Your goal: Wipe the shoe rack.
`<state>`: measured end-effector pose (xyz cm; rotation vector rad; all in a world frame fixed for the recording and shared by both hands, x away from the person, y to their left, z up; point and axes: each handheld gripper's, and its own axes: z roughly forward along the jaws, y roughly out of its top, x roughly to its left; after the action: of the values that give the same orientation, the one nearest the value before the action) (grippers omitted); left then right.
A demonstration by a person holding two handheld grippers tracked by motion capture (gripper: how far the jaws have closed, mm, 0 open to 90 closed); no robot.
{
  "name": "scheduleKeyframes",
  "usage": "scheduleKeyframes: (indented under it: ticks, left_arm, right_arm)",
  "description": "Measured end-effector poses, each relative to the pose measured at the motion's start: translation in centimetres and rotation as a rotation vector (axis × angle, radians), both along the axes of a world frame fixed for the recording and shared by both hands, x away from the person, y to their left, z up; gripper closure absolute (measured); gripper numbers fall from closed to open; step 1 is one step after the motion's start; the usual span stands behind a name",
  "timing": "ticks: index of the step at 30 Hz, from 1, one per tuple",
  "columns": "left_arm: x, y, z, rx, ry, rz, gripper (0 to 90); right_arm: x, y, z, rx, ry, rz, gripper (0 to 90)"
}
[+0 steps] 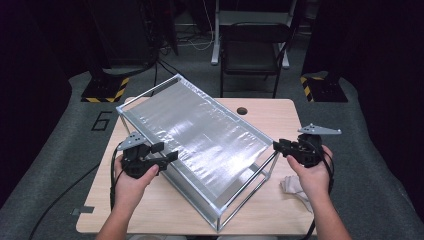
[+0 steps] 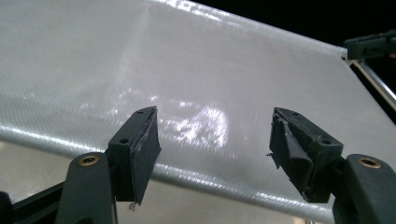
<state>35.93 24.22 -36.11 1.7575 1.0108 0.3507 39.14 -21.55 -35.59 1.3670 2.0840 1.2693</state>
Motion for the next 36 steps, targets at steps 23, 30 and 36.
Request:
scheduleKeyframes:
  ticks: [23,30,36]
  left_arm:
    - [-2.7,-0.5,-0.5,0.005,-0.027,0.009,34.2]
    - [-2.5,-0.9,-1.0,0.008,-0.040,-0.006,34.2]
    - [-2.0,-1.3,-1.4,0.007,-0.058,-0.009,34.1]
  right_arm:
    - [4.2,1.2,0.1,0.011,0.003,-0.015,65.2]
    - [2.5,0.7,0.6,0.053,-0.037,-0.025,53.8]
    - [0.2,0.2,0.5,0.068,-0.052,-0.019,48.7]
